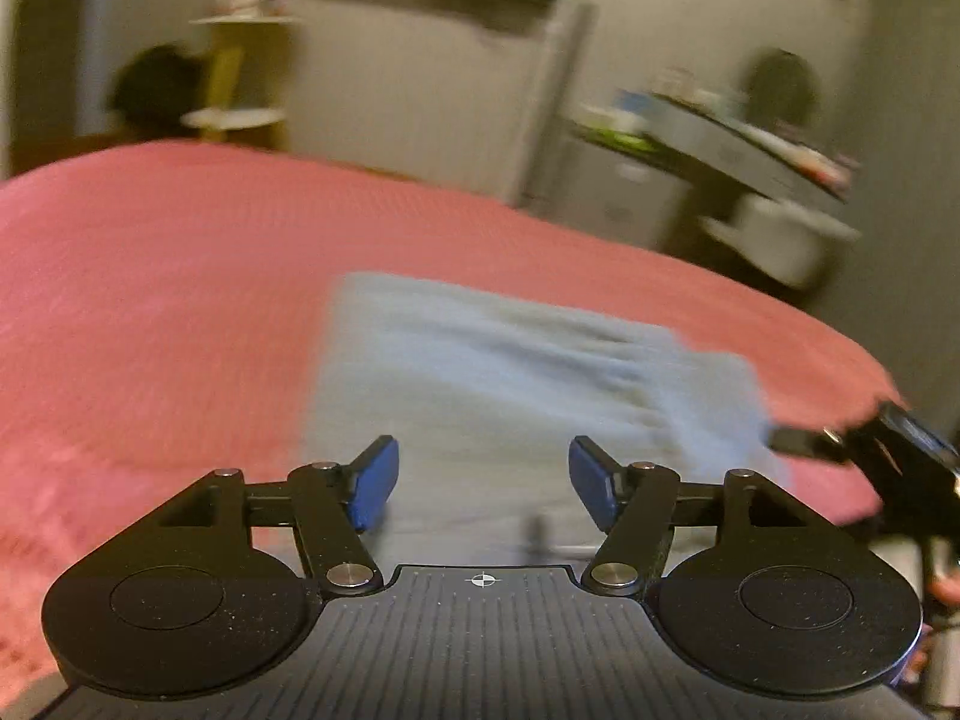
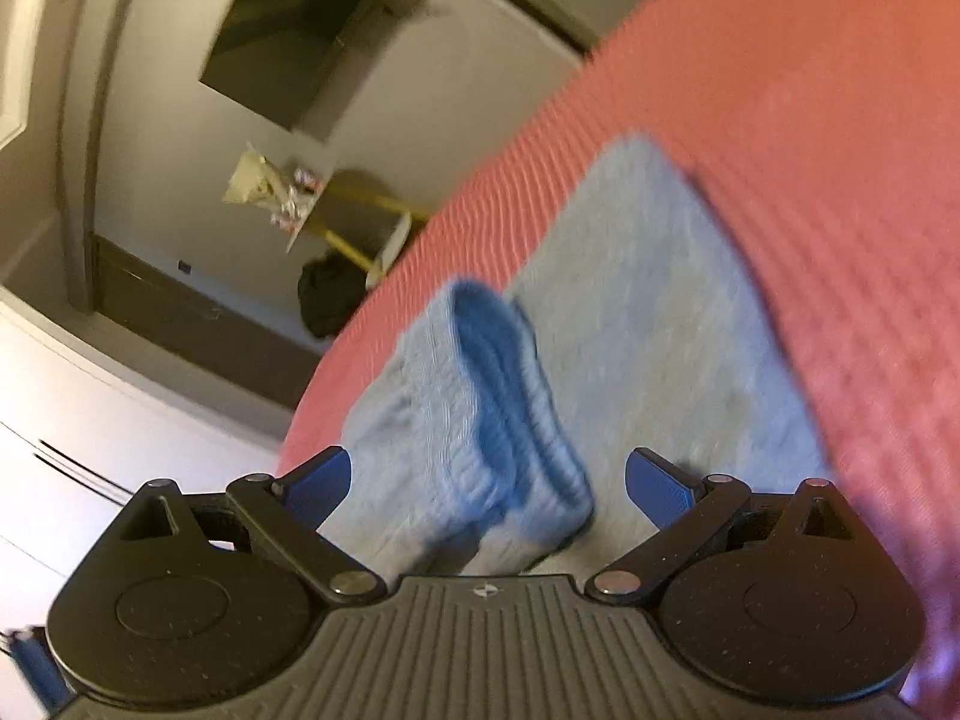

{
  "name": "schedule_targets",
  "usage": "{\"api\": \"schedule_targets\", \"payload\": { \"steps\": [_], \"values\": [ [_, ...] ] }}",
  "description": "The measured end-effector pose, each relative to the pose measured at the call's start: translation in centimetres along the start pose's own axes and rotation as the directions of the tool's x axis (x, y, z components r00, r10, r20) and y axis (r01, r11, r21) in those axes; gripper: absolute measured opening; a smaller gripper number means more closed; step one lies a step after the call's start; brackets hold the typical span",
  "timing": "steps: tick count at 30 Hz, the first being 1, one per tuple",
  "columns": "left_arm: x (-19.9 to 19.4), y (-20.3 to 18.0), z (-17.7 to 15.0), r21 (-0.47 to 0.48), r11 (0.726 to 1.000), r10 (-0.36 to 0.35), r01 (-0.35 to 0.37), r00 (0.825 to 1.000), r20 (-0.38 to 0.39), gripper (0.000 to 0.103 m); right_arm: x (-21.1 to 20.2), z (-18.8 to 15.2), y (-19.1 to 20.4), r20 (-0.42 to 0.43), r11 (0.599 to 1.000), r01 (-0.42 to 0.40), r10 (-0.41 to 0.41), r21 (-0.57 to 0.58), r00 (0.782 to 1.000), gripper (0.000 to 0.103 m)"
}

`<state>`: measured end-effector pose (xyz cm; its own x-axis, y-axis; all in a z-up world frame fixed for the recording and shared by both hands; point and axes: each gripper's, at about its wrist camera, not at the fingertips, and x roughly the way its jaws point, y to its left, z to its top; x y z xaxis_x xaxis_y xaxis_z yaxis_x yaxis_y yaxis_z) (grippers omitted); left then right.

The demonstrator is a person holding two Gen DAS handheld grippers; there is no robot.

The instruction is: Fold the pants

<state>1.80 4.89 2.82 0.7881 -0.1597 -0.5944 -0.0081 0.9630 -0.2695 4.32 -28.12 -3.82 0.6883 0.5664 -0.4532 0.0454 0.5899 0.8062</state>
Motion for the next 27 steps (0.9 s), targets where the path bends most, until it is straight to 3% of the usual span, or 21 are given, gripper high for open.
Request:
{"api": "schedule_targets", "payload": {
  "steps": [3, 5, 7, 9, 11, 14, 18, 21, 24, 27],
  "values": [
    [0.9, 3.0, -1.3, -0.098, 0.985, 0.139, -0.141, 0.99, -0.021, 0.069, 2.6, 0.4, -1.0, -0.097, 0.997, 0.051, -0.045, 0.065, 0.994, 0.099],
    [1.9, 4.3, -1.8, -0.166, 0.967, 0.181, -0.193, 0.98, -0.083, 0.066, 3.7, 0.6, -0.8, -0.128, 0.996, 0.068, -0.061, 0.051, 0.99, 0.099],
    [2.1, 4.7, -1.5, -0.22, 0.966, 0.118, -0.136, 0.989, -0.093, 0.068, 4.5, 0.6, -0.3, -0.144, 0.997, 0.063, -0.058, 0.034, 0.988, 0.099],
    [2.3, 4.3, -1.7, -0.22, 0.966, 0.126, -0.137, 0.99, -0.065, 0.069, 5.5, 0.7, 0.3, -0.152, 0.998, 0.067, -0.063, 0.019, 0.986, 0.099],
    [1.9, 4.6, -1.9, -0.218, 0.962, 0.161, -0.166, 0.986, -0.041, 0.069, 6.1, 0.7, 0.8, -0.155, 0.998, 0.065, -0.064, 0.002, 0.986, 0.08],
    [1.6, 4.8, -1.9, -0.266, 0.954, 0.143, -0.137, 0.99, 0.004, 0.069, 7.3, 0.7, 0.3, -0.188, 0.996, 0.032, -0.015, 0.087, 0.982, 0.071],
    [2.4, 5.3, -1.5, -0.359, 0.925, 0.145, -0.124, 0.989, 0.032, 0.069, 8.4, 1.2, -0.8, -0.211, 0.981, -0.034, 0.075, 0.191, 0.975, 0.084],
    [2.6, 6.2, -1.5, -0.416, 0.902, 0.15, -0.118, 0.988, 0.045, 0.069, 9.1, 1.4, -0.3, -0.208, 0.974, -0.033, 0.082, 0.226, 0.975, 0.083],
    [1.7, 7.3, -1.8, -0.472, 0.875, 0.162, -0.108, 0.984, 0.075, 0.069, 9.8, 1.0, 1.7, -0.186, 0.99, 0.009, 0.018, 0.144, 0.982, 0.054],
    [1.6, 8.0, -2.0, -0.51, 0.854, 0.163, -0.107, 0.984, 0.066, 0.069, 9.5, 0.1, 5.5, -0.108, 0.993, 0.103, -0.109, -0.061, 0.988, 0.048]
  ]
}}
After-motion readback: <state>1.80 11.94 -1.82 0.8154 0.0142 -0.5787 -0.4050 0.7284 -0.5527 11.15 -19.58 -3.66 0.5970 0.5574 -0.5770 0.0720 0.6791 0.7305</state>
